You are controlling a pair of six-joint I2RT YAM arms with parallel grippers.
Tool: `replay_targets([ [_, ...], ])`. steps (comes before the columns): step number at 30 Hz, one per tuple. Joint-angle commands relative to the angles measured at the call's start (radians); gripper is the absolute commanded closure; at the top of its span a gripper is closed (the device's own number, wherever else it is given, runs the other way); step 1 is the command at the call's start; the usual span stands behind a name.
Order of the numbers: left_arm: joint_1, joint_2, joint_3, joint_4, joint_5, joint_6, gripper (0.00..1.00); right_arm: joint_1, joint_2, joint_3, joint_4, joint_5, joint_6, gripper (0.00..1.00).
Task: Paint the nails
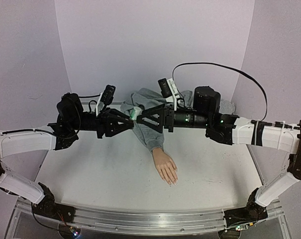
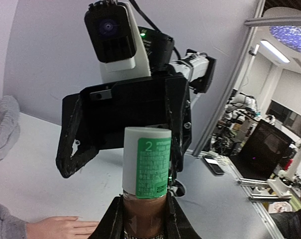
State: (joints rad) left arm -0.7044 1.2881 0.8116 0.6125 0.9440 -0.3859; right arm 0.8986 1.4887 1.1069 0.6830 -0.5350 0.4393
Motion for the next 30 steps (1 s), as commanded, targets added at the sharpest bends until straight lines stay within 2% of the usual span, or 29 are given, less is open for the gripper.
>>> replay_targets([
  [1, -0.014, 0.021, 0.047, 0.204, 0.172, -0.144, 1.0, 0.003, -0.023, -0.028, 0.311, -0.212, 0.047, 0.27],
  [4, -0.022, 0.03, 0.049, 0.21, 0.173, -0.148, 1.0, 0.003, -0.011, -0.034, 0.385, -0.247, 0.082, 0.34],
  [8, -0.026, 0.04, 0.053, 0.216, 0.183, -0.155, 1.0, 0.003, 0.021, -0.012, 0.402, -0.267, 0.099, 0.47],
  [21, -0.026, 0.062, 0.058, 0.224, 0.207, -0.151, 1.0, 0.013, 0.091, 0.042, 0.433, -0.275, 0.116, 0.63],
  [25, -0.026, 0.071, 0.056, 0.224, 0.198, -0.144, 1.0, 0.015, 0.102, 0.05, 0.431, -0.262, 0.123, 0.73],
  [30, -0.026, 0.058, 0.033, 0.224, 0.11, -0.094, 1.0, 0.027, 0.116, 0.057, 0.381, -0.225, 0.098, 0.85],
])
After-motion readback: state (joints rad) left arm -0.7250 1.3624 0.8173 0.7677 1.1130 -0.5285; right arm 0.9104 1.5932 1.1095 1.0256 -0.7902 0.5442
